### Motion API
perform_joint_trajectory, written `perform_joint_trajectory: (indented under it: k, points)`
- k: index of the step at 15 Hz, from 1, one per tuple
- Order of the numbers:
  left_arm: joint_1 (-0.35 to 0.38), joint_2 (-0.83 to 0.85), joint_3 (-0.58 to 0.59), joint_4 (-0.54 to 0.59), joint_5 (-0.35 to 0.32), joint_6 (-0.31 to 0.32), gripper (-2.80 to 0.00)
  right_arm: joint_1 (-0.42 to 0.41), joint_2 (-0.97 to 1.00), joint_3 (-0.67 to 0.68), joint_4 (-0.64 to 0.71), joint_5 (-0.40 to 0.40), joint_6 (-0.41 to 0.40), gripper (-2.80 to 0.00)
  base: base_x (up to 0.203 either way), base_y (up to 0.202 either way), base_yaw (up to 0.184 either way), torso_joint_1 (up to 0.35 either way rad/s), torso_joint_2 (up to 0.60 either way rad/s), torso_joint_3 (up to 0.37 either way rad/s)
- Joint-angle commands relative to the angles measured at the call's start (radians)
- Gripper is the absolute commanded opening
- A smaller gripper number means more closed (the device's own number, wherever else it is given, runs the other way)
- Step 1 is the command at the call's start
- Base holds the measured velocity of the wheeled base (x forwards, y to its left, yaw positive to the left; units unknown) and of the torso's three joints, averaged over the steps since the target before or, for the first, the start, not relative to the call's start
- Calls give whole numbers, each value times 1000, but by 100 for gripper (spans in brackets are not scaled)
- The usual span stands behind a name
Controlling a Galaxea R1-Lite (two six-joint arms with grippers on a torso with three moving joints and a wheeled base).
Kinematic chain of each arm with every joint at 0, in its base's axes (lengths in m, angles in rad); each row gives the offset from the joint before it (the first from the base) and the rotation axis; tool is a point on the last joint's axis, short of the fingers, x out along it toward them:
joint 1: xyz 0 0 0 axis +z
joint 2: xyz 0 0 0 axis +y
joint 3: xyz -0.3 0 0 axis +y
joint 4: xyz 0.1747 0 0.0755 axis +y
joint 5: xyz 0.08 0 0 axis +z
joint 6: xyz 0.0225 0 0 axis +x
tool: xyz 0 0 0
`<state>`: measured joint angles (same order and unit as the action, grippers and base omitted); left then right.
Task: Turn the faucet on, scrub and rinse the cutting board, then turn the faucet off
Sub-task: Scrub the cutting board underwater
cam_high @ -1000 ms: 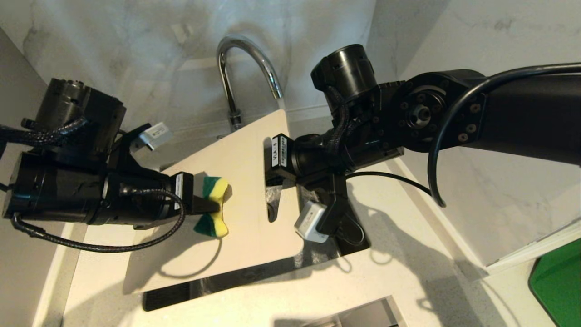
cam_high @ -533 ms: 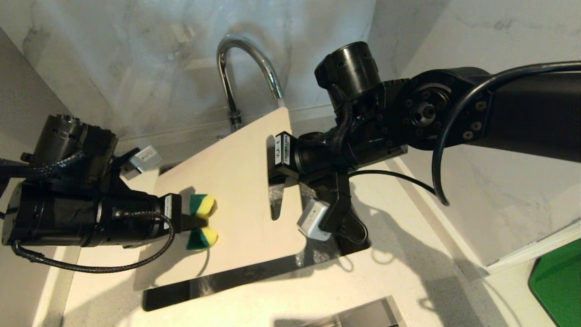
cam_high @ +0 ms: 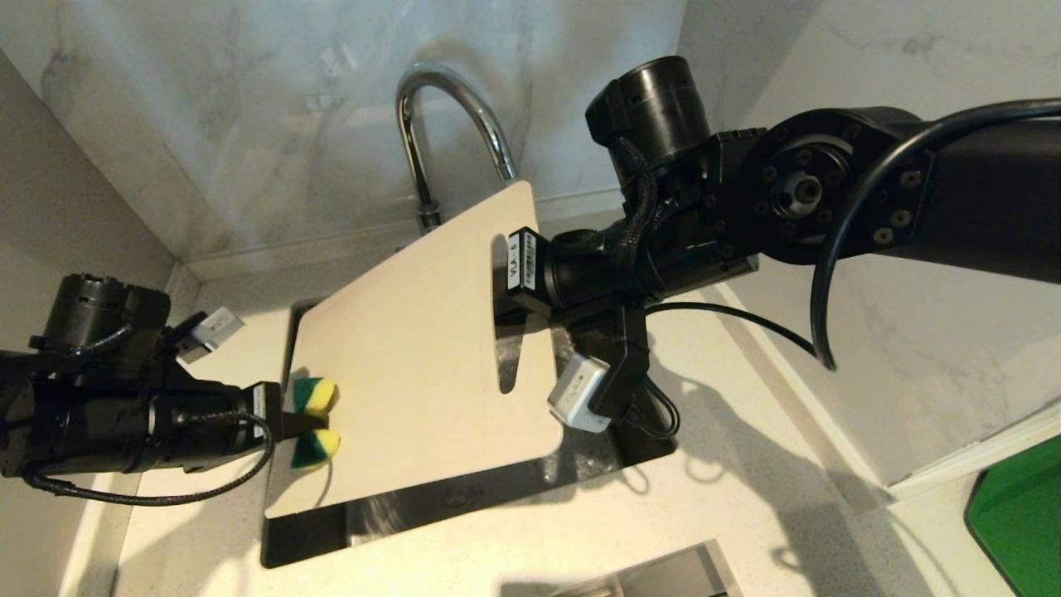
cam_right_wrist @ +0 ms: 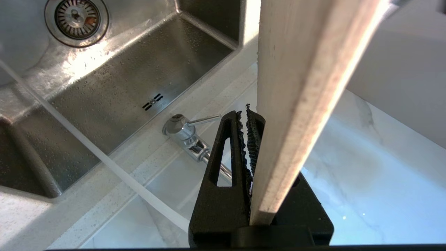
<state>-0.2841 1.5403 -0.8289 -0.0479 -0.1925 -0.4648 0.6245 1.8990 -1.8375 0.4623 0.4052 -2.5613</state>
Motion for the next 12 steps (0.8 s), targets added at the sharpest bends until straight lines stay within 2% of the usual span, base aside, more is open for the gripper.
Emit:
perform_joint_trajectory:
  k: [1, 3, 6, 12]
  points:
    - [130, 37, 36, -25, -58, 40, -280, 0, -12, 4, 3, 4, -14, -280, 0, 0, 0, 0, 0, 0]
    - [223, 42, 42, -36, -123, 80, -280, 0, -9, 3, 2, 4, -14, -280, 0, 0, 0, 0, 0, 0]
    - [299, 38, 42, -38, -169, 112, -280, 0, -8, 4, 2, 4, -14, -280, 0, 0, 0, 0, 0, 0]
    - [339, -6, 6, -27, -203, 117, -280, 0, -5, 8, 2, 4, -14, -280, 0, 0, 0, 0, 0, 0]
